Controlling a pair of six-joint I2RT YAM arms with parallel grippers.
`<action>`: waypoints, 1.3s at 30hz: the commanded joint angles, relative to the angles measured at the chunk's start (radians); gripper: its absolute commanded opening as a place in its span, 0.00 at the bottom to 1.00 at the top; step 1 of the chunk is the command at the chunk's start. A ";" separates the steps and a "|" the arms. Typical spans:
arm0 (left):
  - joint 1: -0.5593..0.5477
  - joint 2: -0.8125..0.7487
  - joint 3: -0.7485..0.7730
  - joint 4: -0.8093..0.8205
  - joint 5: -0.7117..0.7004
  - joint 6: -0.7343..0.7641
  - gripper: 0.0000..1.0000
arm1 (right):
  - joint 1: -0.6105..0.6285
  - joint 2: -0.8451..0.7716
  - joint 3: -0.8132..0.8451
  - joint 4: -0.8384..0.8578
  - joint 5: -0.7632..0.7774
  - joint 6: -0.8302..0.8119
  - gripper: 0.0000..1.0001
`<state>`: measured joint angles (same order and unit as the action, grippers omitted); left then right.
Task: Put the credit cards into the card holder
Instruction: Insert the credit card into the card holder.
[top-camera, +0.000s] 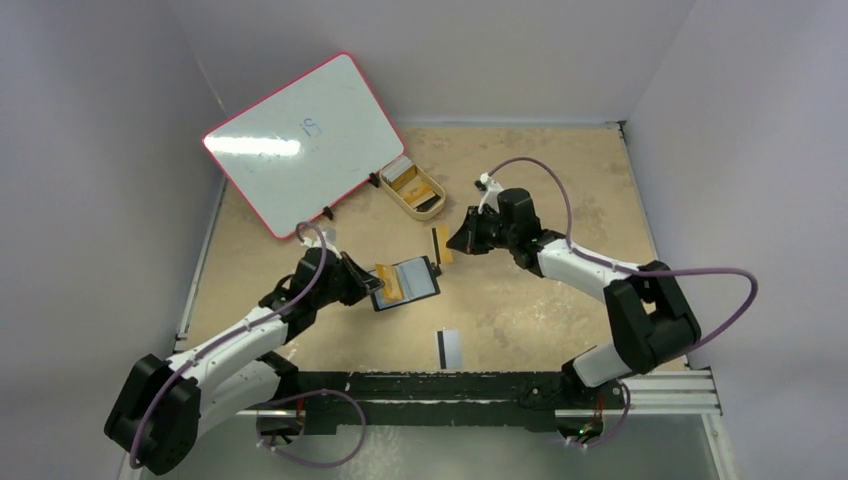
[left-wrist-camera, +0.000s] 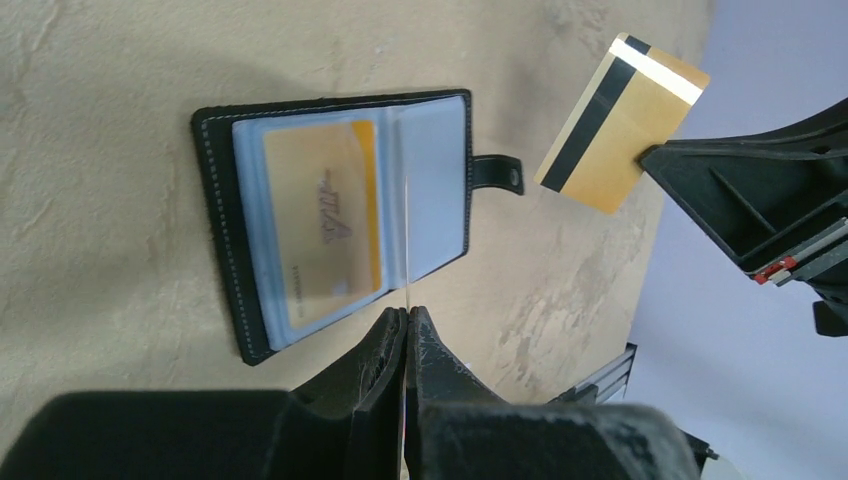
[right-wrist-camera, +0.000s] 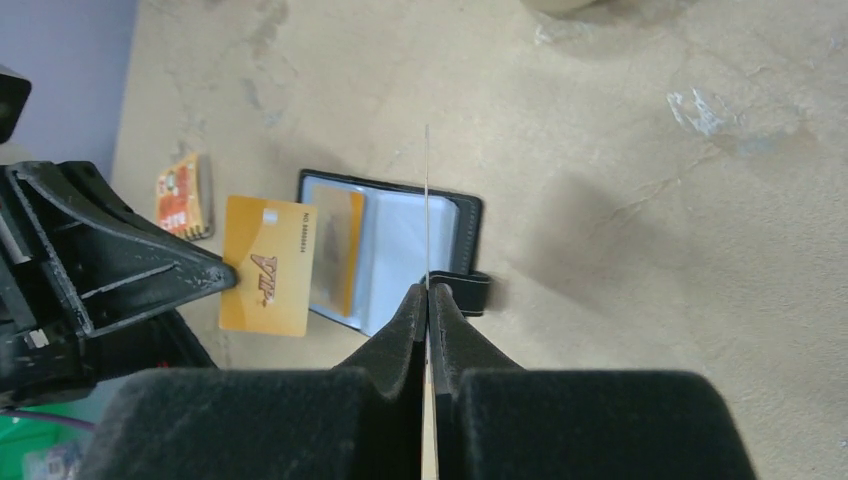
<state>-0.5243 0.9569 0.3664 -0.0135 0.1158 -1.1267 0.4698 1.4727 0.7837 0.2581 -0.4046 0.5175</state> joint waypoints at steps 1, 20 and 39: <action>-0.003 0.032 -0.059 0.183 -0.002 -0.045 0.00 | -0.006 0.040 0.071 0.003 0.023 -0.069 0.00; -0.004 0.176 -0.069 0.323 0.072 -0.016 0.00 | -0.018 0.127 0.058 0.024 -0.013 -0.076 0.00; -0.003 0.283 -0.095 0.415 0.075 -0.026 0.00 | -0.018 0.119 0.023 0.029 0.001 -0.071 0.00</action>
<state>-0.5243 1.2236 0.2794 0.3260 0.1829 -1.1500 0.4564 1.6032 0.8223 0.2543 -0.4080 0.4545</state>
